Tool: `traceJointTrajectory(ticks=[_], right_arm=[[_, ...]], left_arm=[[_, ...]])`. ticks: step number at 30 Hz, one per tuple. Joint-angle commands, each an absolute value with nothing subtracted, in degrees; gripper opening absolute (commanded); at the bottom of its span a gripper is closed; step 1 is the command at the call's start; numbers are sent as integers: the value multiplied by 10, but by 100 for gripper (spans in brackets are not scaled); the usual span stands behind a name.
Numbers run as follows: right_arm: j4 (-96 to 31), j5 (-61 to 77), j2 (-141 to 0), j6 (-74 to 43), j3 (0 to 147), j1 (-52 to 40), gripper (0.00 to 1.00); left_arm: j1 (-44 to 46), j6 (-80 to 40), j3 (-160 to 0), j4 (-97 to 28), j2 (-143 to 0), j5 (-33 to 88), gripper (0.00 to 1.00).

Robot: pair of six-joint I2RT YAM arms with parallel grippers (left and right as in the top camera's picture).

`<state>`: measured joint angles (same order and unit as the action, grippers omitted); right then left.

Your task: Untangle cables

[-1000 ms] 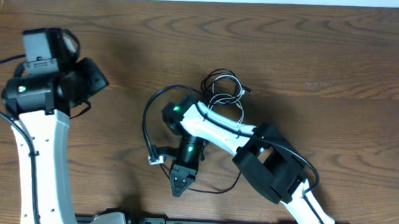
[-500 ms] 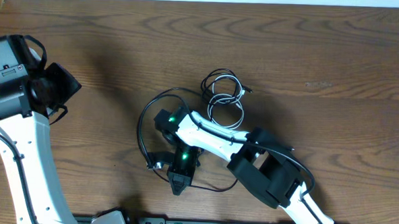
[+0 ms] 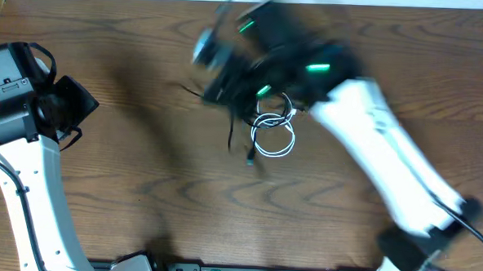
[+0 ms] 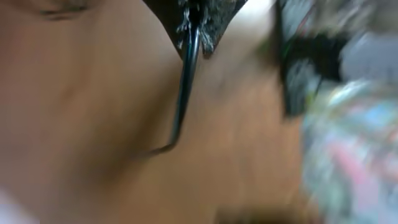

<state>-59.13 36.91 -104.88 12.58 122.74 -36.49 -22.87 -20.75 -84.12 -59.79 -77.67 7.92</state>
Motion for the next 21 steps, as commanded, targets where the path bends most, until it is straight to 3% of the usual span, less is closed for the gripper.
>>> traceJointTrajectory(ticks=[1,14,18,21], right_arm=[[-541,338,-982,39,1251,-310,1],[-345,278,-869,-77,1251,-118,1],[-362,168,-886,-37,1248,-109,1],[-392,160,-927,-8,1235,-116,1]], left_arm=[[-231,-209,-846,-600,-771,111,50],[-212,-208,-846,-600,-771,165,49],[-190,-203,-846,-599,-771,165,49],[-175,-201,-846,-591,-771,165,49]])
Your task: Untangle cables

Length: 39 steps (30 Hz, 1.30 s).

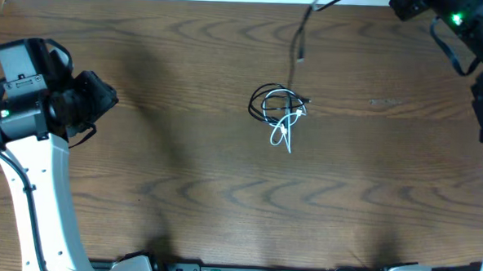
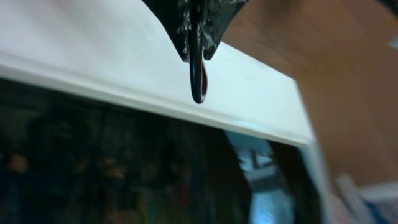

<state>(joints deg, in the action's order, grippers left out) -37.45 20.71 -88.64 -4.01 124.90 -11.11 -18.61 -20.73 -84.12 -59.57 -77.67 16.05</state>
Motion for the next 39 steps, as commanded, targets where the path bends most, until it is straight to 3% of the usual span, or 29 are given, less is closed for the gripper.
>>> traceJointTrajectory(ticks=[1,9,15,22,25,28,39], right_arm=[[-395,164,-936,-5,1235,-118,1],[-265,167,-1032,-84,1235,-141,1],[-93,3,-1005,-133,1235,-143,1],[-163,-120,-948,-64,1235,-117,1],[-254,-121,-943,-55,1235,-66,1],[-327,-77,-961,-33,1235,47,1],[-228,-56,-1027,-33,1235,257,1]], left_arm=[[-172,-201,-846,-590,-771,164,49],[-169,-202,-846,-591,-771,165,49],[-169,-202,-846,-592,-771,165,49],[-139,-154,-846,-605,-771,165,49],[-93,-150,-846,-599,-771,165,49],[-39,-150,-846,-588,-771,164,49],[27,-150,-846,-567,-771,158,49]])
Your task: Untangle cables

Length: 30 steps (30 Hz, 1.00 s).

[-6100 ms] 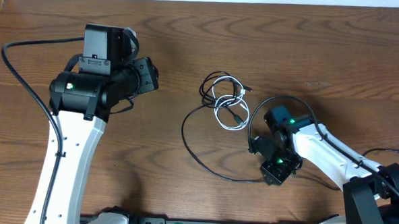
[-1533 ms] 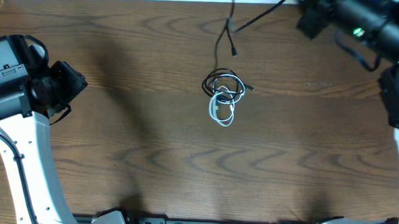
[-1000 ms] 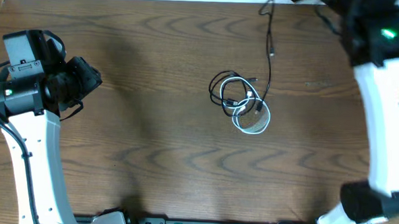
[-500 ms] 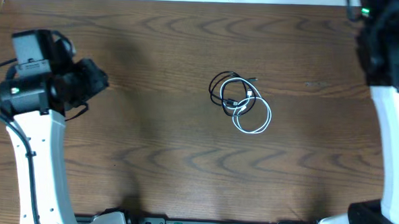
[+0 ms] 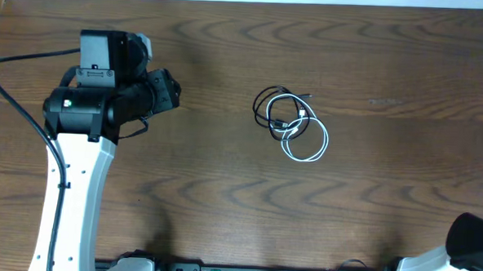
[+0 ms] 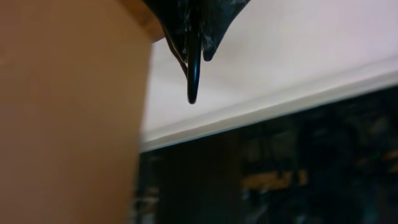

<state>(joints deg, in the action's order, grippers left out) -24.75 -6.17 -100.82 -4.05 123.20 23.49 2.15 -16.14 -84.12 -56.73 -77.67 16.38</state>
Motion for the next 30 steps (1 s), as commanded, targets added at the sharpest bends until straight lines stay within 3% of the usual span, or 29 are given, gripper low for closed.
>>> traceJointTrajectory(ticks=[1,7,13,17,21,23,30], right_arm=[[-220,-57,-1034,-33,1235,262,1],[-238,-57,-1131,-16,1235,275,1],[-353,-65,-1265,-17,1235,274,1],[-408,-72,-1317,-29,1235,275,31],[-432,-71,-1319,-55,1235,276,80],[-440,-63,-1310,-58,1235,275,99],[-531,158,-1205,-57,1235,265,99]], left_arm=[[27,-150,-846,-567,-771,158,49],[27,-150,-846,-567,-771,159,49],[27,-150,-846,-567,-771,158,49],[27,-150,-846,-567,-772,158,49],[27,-150,-846,-567,-771,158,49],[27,-150,-846,-567,-772,159,49],[27,-125,-846,-564,-772,143,49]])
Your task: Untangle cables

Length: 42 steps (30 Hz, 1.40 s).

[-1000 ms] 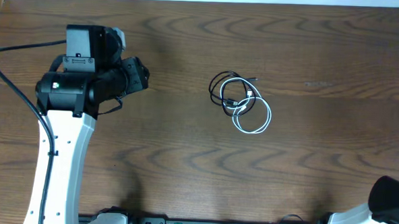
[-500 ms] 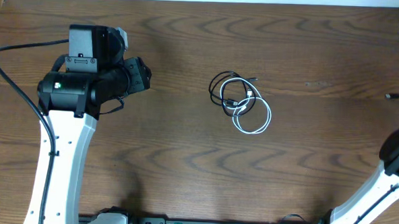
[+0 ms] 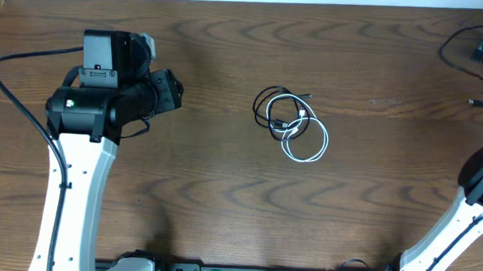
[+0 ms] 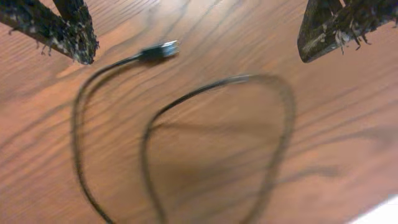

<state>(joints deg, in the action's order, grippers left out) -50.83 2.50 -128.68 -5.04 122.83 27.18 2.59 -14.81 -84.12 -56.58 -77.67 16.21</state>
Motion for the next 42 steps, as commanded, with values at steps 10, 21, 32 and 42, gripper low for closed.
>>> traceJointTrajectory(ticks=[10,21,32,42], right_arm=[[-822,397,-1164,75,1233,168,84],[-753,238,-1169,-55,1070,-50,76],[-636,137,-1169,-133,843,-84,48],[-494,144,-1169,-138,745,-124,46]], left_arm=[[27,-125,-846,-568,-773,128,50],[27,-128,-846,-594,-799,129,50],[27,-127,-846,-595,-808,129,49],[27,-128,-846,-598,-812,129,50]])
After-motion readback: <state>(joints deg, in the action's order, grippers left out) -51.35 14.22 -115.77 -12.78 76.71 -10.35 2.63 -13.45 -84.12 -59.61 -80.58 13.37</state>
